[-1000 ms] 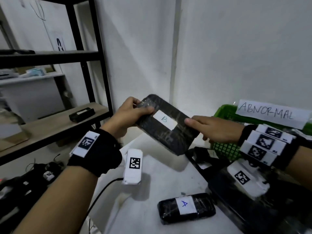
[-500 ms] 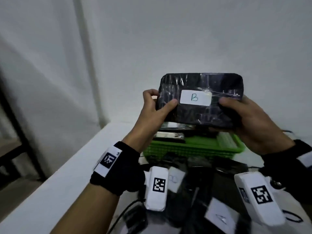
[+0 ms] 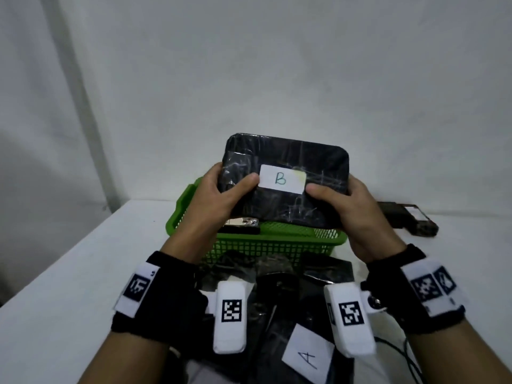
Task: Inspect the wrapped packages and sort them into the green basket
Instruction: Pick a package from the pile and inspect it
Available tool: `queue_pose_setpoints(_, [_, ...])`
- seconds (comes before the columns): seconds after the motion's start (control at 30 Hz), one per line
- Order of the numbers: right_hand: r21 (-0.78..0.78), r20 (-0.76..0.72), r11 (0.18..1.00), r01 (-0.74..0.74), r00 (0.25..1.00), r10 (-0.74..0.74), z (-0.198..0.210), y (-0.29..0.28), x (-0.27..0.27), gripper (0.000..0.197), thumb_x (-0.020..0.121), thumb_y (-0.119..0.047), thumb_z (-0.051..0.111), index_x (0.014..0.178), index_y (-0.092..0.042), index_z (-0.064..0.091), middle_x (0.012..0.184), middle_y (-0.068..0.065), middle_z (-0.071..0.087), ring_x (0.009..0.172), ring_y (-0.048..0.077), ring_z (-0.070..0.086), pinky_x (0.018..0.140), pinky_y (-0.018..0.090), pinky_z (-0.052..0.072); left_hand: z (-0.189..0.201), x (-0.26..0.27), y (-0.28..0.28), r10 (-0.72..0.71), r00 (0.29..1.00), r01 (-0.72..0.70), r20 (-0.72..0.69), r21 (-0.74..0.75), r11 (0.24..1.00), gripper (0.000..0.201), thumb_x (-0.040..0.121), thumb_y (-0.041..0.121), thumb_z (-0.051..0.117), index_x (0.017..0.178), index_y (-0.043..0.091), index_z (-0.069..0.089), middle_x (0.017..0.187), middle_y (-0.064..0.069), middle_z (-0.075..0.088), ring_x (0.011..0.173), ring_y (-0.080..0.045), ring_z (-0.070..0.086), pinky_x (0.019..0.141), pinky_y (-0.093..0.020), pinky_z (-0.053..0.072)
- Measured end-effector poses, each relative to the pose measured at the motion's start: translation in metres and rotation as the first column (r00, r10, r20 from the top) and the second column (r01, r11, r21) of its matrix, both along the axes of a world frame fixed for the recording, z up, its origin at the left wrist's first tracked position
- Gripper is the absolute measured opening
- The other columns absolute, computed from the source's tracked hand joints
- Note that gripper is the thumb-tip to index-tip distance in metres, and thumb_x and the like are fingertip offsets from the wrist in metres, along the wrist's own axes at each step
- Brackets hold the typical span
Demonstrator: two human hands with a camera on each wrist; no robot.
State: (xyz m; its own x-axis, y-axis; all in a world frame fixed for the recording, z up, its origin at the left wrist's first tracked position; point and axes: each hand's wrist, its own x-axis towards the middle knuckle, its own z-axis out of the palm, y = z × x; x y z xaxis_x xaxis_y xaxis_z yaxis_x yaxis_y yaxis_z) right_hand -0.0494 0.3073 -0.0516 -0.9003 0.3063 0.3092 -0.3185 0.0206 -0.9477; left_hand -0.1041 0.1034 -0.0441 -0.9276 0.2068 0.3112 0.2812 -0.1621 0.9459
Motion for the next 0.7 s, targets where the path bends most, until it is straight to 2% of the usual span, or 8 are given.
queue_pose_setpoints(0.1, [0.045,-0.065,0.999,0.028,0.998,-0.025,-0.002,-0.004,-0.007,0.026,0.085,-0.007,0.074,0.110,-0.008,0.069,0.096,0.003,0.078,0.087,0.015,0.074,0.074,0.028,0.058,-0.003,-0.005,-0.003,0.043,0.997,-0.046,-0.058,-0.048,0.998,0.034,0.088,0.024,0.073,0.119,0.014,0.062,0.100,0.002,0.075,0.090,-0.011,0.074,0.076,-0.029,0.059])
queue_pose_setpoints(0.2, [0.095,-0.132,0.994,0.052,0.990,-0.039,0.001,-0.002,-0.006,0.025,0.084,-0.005,0.075,0.108,-0.008,0.069,0.094,0.002,0.077,0.085,0.014,0.075,0.074,0.026,0.059,-0.003,-0.007,-0.004,0.047,0.991,-0.057,-0.128,-0.075,0.996,0.035,0.089,0.027,0.073,0.121,0.017,0.062,0.103,0.003,0.075,0.095,-0.011,0.073,0.085,-0.036,0.060])
queue_pose_setpoints(0.3, [0.115,-0.123,0.993,0.032,0.992,-0.018,0.004,0.000,-0.003,0.028,0.085,-0.007,0.076,0.111,-0.009,0.067,0.094,0.000,0.077,0.085,0.013,0.075,0.074,0.029,0.060,-0.005,-0.009,-0.007,0.046,0.987,-0.066,-0.151,-0.131,0.989,0.044,0.082,0.044,0.076,0.121,0.028,0.062,0.108,0.006,0.074,0.102,-0.014,0.072,0.092,-0.045,0.057])
queue_pose_setpoints(0.4, [0.198,-0.126,0.976,0.088,0.990,-0.063,0.005,0.003,-0.001,0.034,0.083,-0.017,0.079,0.115,-0.017,0.066,0.101,-0.003,0.076,0.094,0.012,0.074,0.084,0.032,0.059,-0.003,-0.007,-0.011,0.101,0.971,-0.159,-0.219,-0.269,0.950,0.045,0.076,0.061,0.069,0.115,0.040,0.061,0.109,0.014,0.072,0.104,-0.011,0.069,0.093,-0.044,0.056])
queue_pose_setpoints(0.5, [0.554,-0.200,0.761,0.337,0.941,-0.272,0.013,0.005,-0.002,0.044,0.078,-0.037,0.082,0.118,-0.028,0.064,0.102,-0.018,0.068,0.095,0.005,0.064,0.081,0.022,0.048,0.001,-0.003,-0.013,0.183,0.919,-0.318,-0.348,-0.383,0.867,0.035,0.086,0.050,0.068,0.117,0.037,0.059,0.109,0.016,0.067,0.098,-0.010,0.067,0.082,-0.030,0.054])
queue_pose_setpoints(0.57, [0.629,-0.264,0.643,0.438,0.898,-0.353,0.015,0.007,-0.003,0.049,0.076,-0.042,0.082,0.120,-0.029,0.062,0.103,-0.018,0.065,0.086,0.011,0.062,0.075,0.025,0.043,0.000,-0.007,-0.015,0.172,0.926,-0.304,-0.337,-0.393,0.868,0.042,0.086,0.050,0.067,0.125,0.039,0.057,0.116,0.016,0.065,0.096,-0.010,0.067,0.086,-0.034,0.055])
queue_pose_setpoints(0.63, [0.544,-0.214,0.776,0.320,0.947,-0.240,0.012,0.008,-0.006,0.052,0.078,-0.048,0.080,0.123,-0.028,0.060,0.110,-0.016,0.067,0.083,0.015,0.068,0.075,0.029,0.051,-0.002,-0.008,-0.015,0.085,0.964,-0.178,-0.251,-0.376,0.909,0.062,0.078,0.072,0.062,0.132,0.043,0.054,0.127,0.017,0.063,0.108,-0.009,0.065,0.097,-0.043,0.053])
queue_pose_setpoints(0.7, [0.312,-0.103,0.948,0.069,0.994,-0.039,0.010,0.005,-0.006,0.050,0.083,-0.056,0.074,0.120,-0.025,0.060,0.117,-0.008,0.066,0.095,0.017,0.072,0.075,0.033,0.058,-0.005,-0.009,-0.013,0.037,0.987,-0.084,-0.158,-0.304,0.949,0.072,0.072,0.085,0.053,0.132,0.045,0.055,0.131,0.021,0.060,0.122,-0.008,0.058,0.107,-0.047,0.045])
